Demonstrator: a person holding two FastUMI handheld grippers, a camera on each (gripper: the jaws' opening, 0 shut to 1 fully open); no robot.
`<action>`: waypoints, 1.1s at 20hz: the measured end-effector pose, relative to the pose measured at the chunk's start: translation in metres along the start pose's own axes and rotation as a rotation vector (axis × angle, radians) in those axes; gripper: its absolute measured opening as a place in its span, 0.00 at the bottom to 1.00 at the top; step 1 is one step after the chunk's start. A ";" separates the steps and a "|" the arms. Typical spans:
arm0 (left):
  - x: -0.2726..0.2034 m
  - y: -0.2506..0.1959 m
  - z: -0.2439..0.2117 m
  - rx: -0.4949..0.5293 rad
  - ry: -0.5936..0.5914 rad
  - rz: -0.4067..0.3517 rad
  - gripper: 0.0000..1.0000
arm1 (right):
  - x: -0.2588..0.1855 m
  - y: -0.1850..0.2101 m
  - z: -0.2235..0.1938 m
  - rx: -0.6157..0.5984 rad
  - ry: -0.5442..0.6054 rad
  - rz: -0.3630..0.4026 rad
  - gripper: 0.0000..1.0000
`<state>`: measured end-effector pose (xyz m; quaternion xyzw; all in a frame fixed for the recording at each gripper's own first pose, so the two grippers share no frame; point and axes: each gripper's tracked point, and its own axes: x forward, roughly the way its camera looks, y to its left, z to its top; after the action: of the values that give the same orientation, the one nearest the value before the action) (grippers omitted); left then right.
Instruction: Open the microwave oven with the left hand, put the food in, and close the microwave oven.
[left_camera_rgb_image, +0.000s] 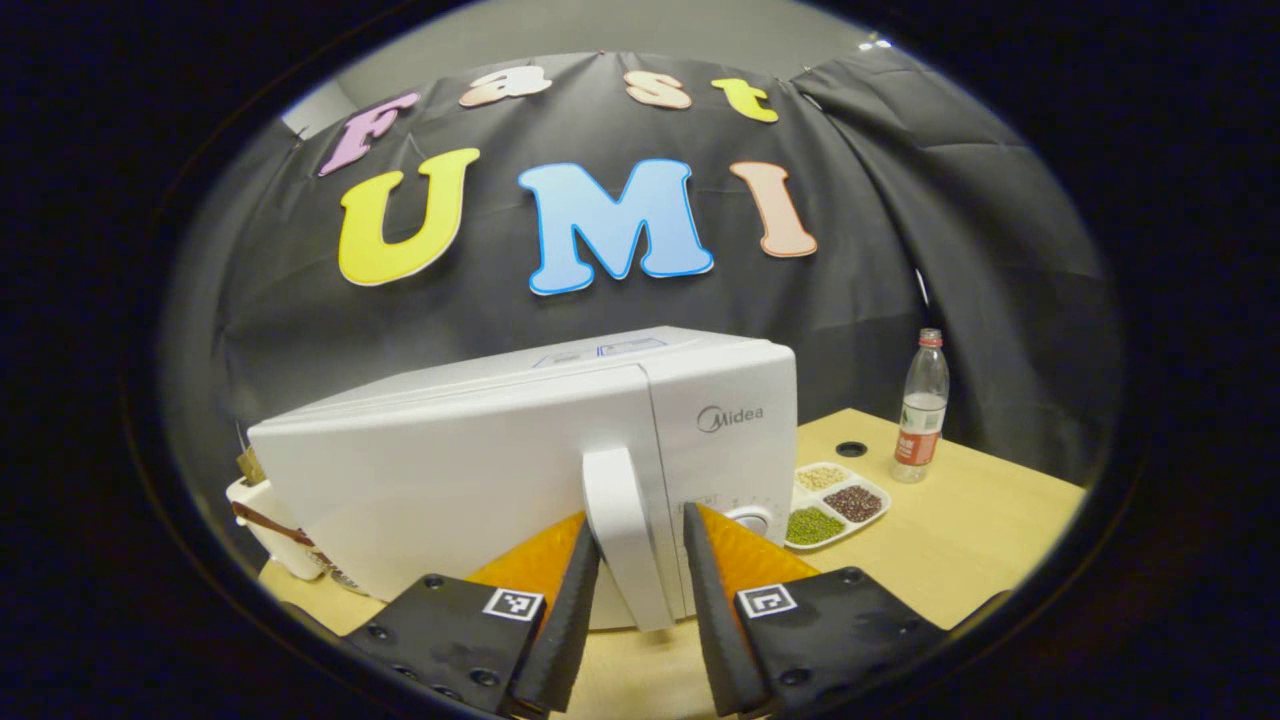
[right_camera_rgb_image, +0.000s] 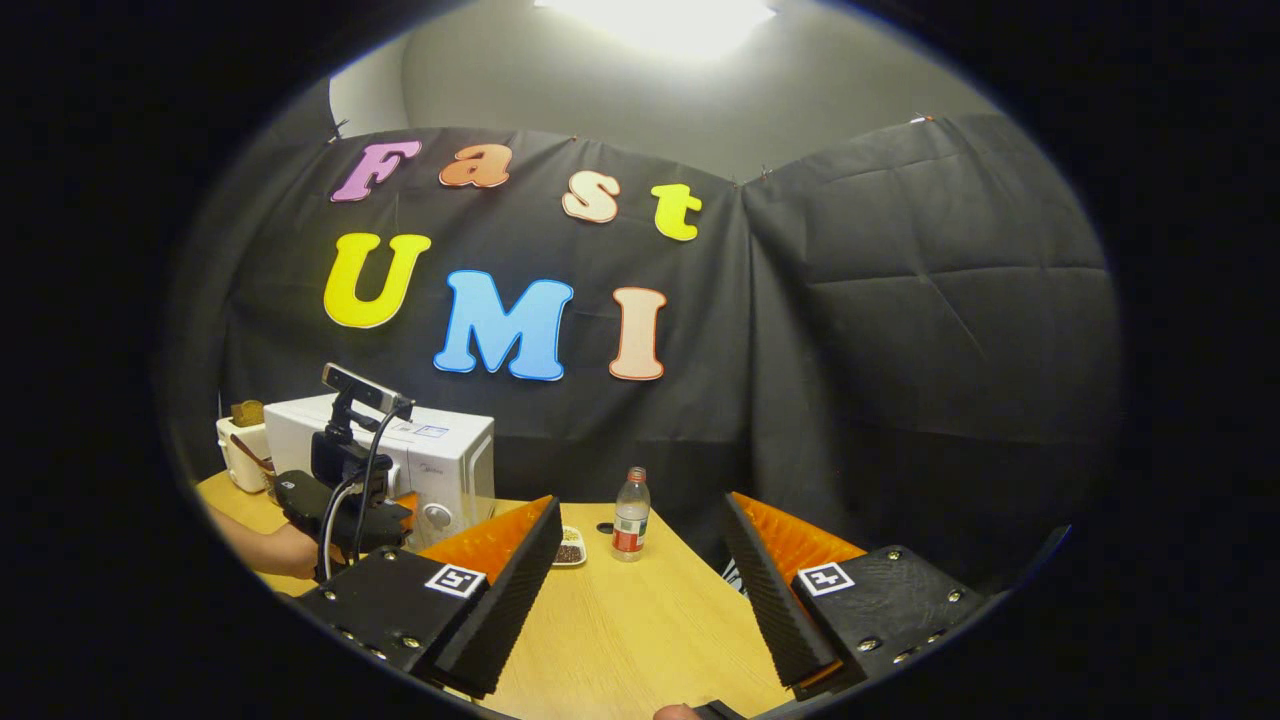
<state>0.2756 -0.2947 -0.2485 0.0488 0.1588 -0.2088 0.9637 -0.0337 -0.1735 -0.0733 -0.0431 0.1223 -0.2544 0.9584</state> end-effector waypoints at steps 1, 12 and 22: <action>0.000 0.004 0.000 0.005 0.004 0.005 0.54 | -0.001 -0.001 0.001 -0.002 0.002 0.000 0.97; -0.001 0.005 -0.005 -0.073 0.070 0.015 0.11 | -0.023 -0.026 0.005 -0.009 -0.015 -0.017 0.98; -0.101 0.021 -0.025 -0.095 0.077 0.045 0.08 | -0.033 -0.012 0.010 0.032 -0.059 0.123 0.98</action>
<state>0.1905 -0.2324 -0.2387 0.0144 0.2043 -0.1770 0.9627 -0.0647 -0.1675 -0.0545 -0.0275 0.0922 -0.1956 0.9760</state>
